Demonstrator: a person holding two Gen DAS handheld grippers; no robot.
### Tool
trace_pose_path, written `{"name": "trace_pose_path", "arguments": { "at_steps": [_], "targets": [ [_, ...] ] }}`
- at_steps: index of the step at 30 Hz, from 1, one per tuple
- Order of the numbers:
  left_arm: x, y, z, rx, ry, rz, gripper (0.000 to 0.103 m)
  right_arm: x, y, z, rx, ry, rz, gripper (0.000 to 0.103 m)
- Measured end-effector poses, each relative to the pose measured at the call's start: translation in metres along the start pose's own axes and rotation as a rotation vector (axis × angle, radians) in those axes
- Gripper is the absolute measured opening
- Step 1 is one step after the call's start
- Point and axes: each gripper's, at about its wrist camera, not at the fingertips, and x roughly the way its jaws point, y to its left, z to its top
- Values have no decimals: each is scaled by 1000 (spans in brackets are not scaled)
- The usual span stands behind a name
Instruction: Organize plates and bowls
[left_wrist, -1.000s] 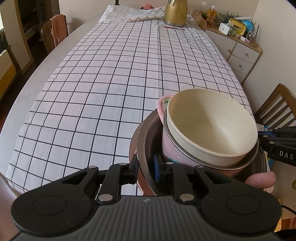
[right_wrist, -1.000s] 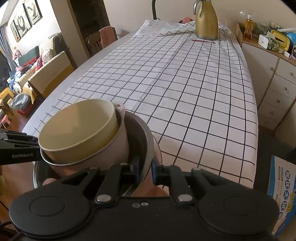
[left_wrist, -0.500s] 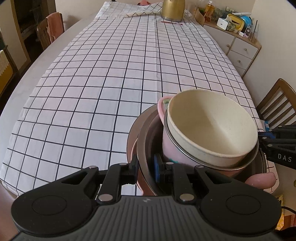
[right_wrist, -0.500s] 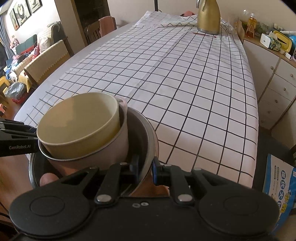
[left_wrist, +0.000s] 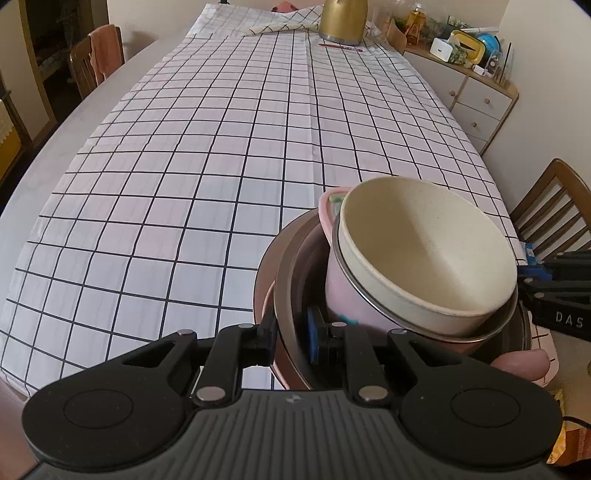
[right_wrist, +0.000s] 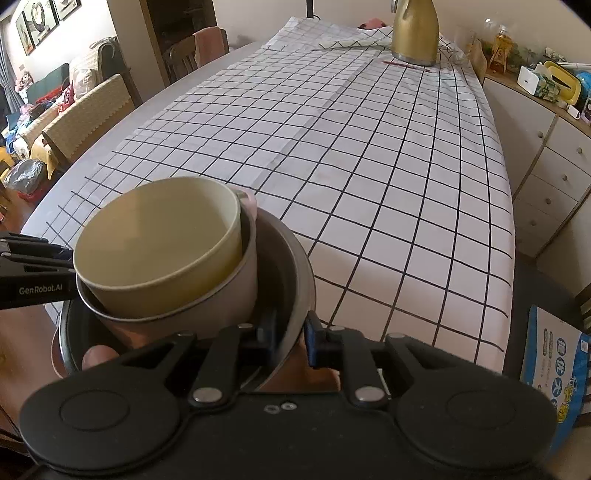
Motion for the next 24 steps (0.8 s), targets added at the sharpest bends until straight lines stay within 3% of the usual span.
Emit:
{"name": "trace_pose_path", "arguments": {
  "at_steps": [5,12,16,19,20,24],
  "targets": [
    [2,4,0,-18,9,-18,15,1,2,-1,0,25,-4,23],
    [-2,10,3,-33,9,-33,19,-8,1,-3,35,5,-19,45],
    [-9,13,3,-29,-14,-29,32,-19,3,-4,34,-25,-17,56],
    [-18,13,1,-30,-51,-3,59,-28,4,-4,25,-56,-22,65],
    [-21,13,1,-32,-65,4,63,-32,4,-4,23,-67,-22,66],
    [-32,15,0,-42,-89,24,63,-43,6,-2,6,-103,-11,76]
  ]
}}
